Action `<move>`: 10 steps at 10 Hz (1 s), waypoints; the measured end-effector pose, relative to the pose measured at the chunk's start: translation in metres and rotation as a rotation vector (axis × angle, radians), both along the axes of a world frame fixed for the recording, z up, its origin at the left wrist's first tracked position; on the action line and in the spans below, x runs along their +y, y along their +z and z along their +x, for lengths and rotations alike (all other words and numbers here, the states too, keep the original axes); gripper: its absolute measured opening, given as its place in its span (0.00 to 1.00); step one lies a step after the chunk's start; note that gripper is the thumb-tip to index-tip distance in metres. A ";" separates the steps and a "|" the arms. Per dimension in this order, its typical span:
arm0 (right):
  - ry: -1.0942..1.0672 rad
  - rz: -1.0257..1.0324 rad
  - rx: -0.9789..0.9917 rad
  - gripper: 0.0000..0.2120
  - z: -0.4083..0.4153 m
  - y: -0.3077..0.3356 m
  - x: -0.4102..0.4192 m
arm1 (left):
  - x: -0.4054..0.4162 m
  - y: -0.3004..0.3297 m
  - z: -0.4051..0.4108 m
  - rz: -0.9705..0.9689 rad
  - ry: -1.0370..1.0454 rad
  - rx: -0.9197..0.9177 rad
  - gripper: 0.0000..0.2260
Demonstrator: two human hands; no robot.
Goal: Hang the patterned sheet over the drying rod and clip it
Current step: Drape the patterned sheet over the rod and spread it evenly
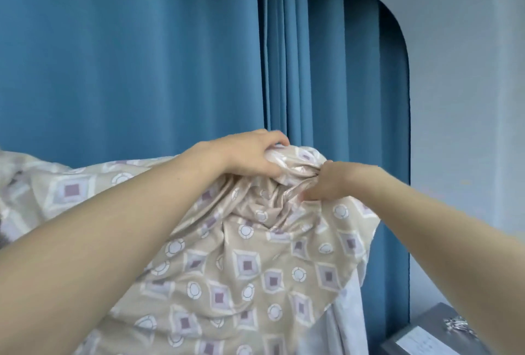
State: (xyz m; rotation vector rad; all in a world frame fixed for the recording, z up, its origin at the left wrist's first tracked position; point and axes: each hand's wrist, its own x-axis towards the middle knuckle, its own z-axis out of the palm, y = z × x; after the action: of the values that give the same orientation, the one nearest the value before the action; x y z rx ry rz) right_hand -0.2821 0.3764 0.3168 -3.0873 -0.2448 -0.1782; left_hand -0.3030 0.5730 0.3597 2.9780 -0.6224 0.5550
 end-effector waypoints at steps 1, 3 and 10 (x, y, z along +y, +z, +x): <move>0.046 -0.176 -0.019 0.14 0.002 -0.001 -0.003 | -0.014 0.002 0.023 0.255 -0.036 -0.201 0.07; 0.015 -0.111 0.349 0.20 -0.011 -0.006 -0.023 | -0.039 0.019 0.050 -0.091 0.065 -0.354 0.05; 0.066 0.375 0.310 0.36 0.077 -0.056 -0.042 | -0.056 0.028 0.069 0.006 0.229 0.156 0.12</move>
State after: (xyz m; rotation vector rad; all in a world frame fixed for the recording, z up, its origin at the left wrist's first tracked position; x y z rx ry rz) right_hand -0.2055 0.3347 0.2608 -2.6796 -0.2643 0.2304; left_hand -0.2338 0.5165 0.3880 3.0792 -0.2733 0.3272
